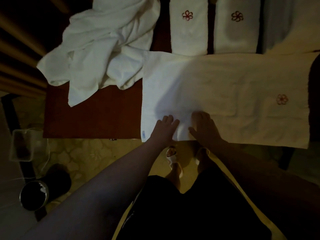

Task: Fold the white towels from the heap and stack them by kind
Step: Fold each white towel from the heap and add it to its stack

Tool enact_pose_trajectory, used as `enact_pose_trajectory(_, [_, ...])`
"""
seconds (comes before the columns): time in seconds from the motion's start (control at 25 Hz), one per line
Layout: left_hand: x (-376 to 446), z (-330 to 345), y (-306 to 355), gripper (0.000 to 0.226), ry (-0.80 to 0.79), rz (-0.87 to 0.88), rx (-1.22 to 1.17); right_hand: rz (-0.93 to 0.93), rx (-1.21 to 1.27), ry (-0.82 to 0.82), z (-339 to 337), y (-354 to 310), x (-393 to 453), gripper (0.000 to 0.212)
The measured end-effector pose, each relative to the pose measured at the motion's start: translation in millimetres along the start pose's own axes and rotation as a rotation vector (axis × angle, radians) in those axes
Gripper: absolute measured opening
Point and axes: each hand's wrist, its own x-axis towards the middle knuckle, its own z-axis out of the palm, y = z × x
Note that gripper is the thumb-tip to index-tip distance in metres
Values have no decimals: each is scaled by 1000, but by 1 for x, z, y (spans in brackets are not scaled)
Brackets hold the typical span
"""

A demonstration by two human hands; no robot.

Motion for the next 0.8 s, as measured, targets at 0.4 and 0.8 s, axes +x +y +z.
enact_pose_trajectory(0.4, [-14,-11,3,21,144,67,-64,-123,-96,-99,23,12,-13,77])
enact_pose_trajectory(0.8, [-7,-40,5,16,78,-82,64,-57,-114,85,1,9,-27,19])
